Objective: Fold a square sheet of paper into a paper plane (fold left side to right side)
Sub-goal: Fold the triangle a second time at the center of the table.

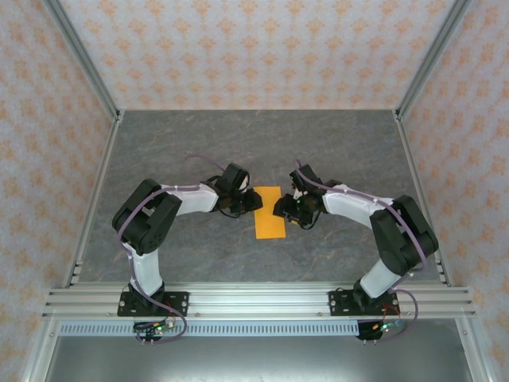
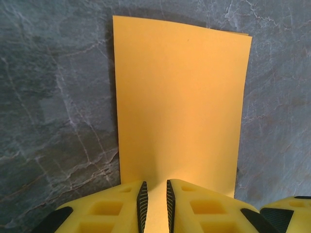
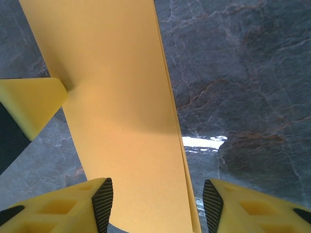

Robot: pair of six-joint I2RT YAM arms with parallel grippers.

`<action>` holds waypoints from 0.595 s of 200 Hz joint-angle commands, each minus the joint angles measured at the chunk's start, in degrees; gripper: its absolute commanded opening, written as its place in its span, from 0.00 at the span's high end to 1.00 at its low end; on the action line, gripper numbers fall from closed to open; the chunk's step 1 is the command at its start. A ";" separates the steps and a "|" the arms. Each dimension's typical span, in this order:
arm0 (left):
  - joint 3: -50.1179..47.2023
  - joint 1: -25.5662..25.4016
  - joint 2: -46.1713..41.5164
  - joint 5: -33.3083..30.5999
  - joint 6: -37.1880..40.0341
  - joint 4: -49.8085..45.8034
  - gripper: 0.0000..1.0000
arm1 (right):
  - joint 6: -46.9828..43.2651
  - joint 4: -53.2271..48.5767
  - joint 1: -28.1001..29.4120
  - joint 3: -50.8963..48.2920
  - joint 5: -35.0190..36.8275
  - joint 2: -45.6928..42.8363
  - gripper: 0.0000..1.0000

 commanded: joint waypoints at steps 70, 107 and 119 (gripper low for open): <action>-2.09 0.28 0.28 -1.60 0.44 -0.26 0.78 | 2.89 -0.29 2.20 -0.73 -2.24 3.09 0.46; -2.08 0.28 0.20 -1.39 0.51 -0.18 0.78 | 4.10 1.73 3.19 -1.25 -2.98 3.32 0.47; -2.17 0.26 0.14 -1.31 0.51 -0.15 0.78 | 4.57 2.74 3.28 -1.37 -3.23 2.75 0.48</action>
